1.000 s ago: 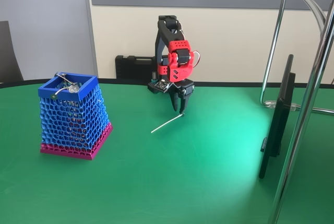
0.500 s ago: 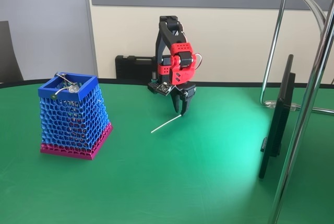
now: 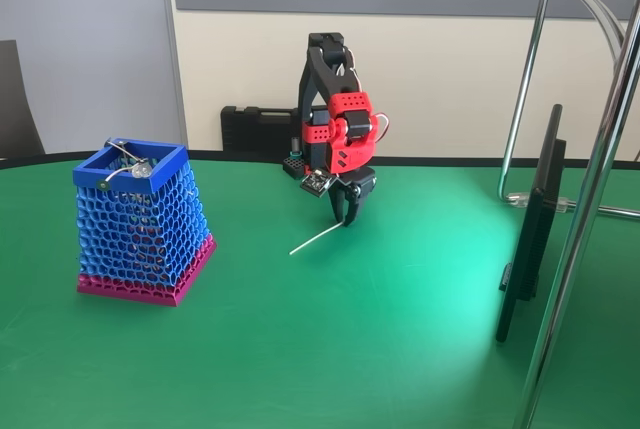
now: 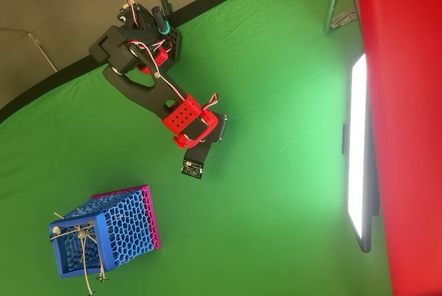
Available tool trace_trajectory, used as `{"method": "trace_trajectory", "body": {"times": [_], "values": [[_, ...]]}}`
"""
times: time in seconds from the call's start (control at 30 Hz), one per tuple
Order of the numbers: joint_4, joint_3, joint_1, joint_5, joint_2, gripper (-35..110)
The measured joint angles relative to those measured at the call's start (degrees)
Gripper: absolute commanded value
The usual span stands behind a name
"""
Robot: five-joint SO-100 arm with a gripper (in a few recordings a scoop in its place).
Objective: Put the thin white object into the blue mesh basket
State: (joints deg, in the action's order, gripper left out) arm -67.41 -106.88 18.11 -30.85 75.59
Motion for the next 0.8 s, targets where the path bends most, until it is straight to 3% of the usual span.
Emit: {"method": "trace_trajectory", "body": {"times": [0.43, 0.8], "values": [[-0.4, 7.6, -1.8, 2.6, 7.4, 1], [7.3, 27.3, -8.6, 22.6, 14.9, 1]]}}
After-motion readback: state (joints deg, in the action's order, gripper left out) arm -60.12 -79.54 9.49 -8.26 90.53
